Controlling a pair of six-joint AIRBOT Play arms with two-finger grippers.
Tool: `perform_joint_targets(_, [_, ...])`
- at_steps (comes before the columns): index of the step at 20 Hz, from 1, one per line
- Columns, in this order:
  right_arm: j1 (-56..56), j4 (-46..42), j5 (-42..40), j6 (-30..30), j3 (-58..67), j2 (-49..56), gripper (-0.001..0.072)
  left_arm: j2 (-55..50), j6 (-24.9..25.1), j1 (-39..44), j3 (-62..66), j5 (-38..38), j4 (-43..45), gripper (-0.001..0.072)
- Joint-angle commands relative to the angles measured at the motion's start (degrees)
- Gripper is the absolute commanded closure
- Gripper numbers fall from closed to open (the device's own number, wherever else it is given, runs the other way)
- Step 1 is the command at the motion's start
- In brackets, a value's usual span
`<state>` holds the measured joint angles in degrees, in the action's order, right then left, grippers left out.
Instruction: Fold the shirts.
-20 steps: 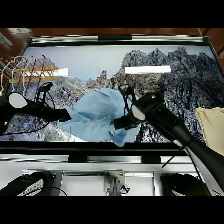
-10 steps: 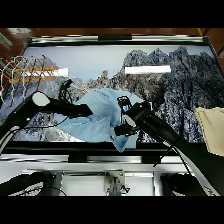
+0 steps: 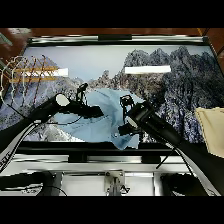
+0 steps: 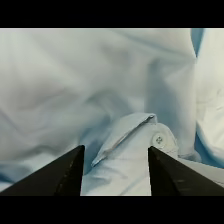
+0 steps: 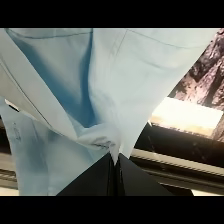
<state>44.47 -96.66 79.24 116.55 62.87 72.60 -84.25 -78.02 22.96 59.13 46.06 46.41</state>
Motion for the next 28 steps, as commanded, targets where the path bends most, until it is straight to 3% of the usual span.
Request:
perform_joint_targets(1, [0.0, -1.3, 0.3, 0.0, 0.0, -0.4, 0.0636, -2.7, 2.0, 1.4, 0.4, -1.4, -1.3, 0.0239])
perform_joint_targets(2, [0.0, -1.3, 0.3, 0.0, 0.0, -0.4, 0.0636, -3.3, 2.0, 1.7, 0.4, -2.1, -1.7, 0.0241])
perform_joint_targets(3, [0.0, -1.3, 0.3, 0.0, 0.0, -0.4, 0.0636, -3.8, 2.9, 1.9, 0.4, -2.2, -2.7, 0.0311])
perform_joint_targets(5, [0.0, -1.9, 0.2, 0.0, 0.0, -0.4, 0.0636, -4.7, 5.8, 1.9, 0.9, -2.0, -3.8, 0.0596])
perform_joint_targets(6, [0.0, -3.3, 0.3, 0.1, 0.0, -0.4, 0.0636, -4.7, 7.0, 1.6, 1.4, -2.0, -4.1, 0.0654])
perform_joint_targets(8, [-0.5, -4.7, 0.1, 0.0, 0.0, -0.4, 0.0636, -3.8, 8.8, 0.1, 4.2, -1.4, -4.1, 0.0655])
perform_joint_targets(11, [-4.9, -2.9, -1.0, 0.4, 0.2, -0.4, 0.0636, 2.5, 17.5, -3.4, 10.9, -0.3, -4.0, 0.0656])
perform_joint_targets(14, [-11.3, 2.2, -2.1, 0.0, 3.5, -0.4, 0.0636, 12.7, 27.2, -8.2, 17.2, 6.8, -3.3, 0.0656])
perform_joint_targets(16, [-14.5, 5.8, -4.1, -1.8, 7.9, -0.4, 0.0636, 20.4, 28.9, -10.2, 18.2, 13.5, 0.2, 0.0657])
perform_joint_targets(17, [-15.5, 7.4, -5.4, -2.9, 10.7, -0.4, 0.0636, 23.6, 28.3, -10.1, 17.9, 18.5, 4.6, 0.0658])
perform_joint_targets(19, [-15.8, 8.0, -6.9, -3.5, 15.8, -0.4, 0.0636, 28.7, 21.4, -8.7, 14.7, 28.8, 15.6, 0.0658])
perform_joint_targets(20, [-15.7, 9.1, -6.9, -4.1, 17.8, -0.4, 0.0636, 30.6, 18.9, -7.8, 11.5, 30.4, 19.7, 0.0658])
perform_joint_targets(25, [-13.9, 14.3, -1.7, -6.3, 19.3, 0.4, 0.0636, 32.9, 8.1, -5.1, -10.1, 18.4, 23.1, 0.0651])
perform_joint_targets(27, [-10.9, 14.0, 0.4, -7.3, 19.3, 1.3, 0.0636, 32.3, 7.1, -4.7, -14.7, 12.3, 22.6, 0.0539])
perform_joint_targets(28, [-9.7, 13.6, 1.1, -7.8, 19.3, 1.8, 0.0636, 32.0, 6.9, -4.9, -14.8, 11.5, 22.6, 0.0539])
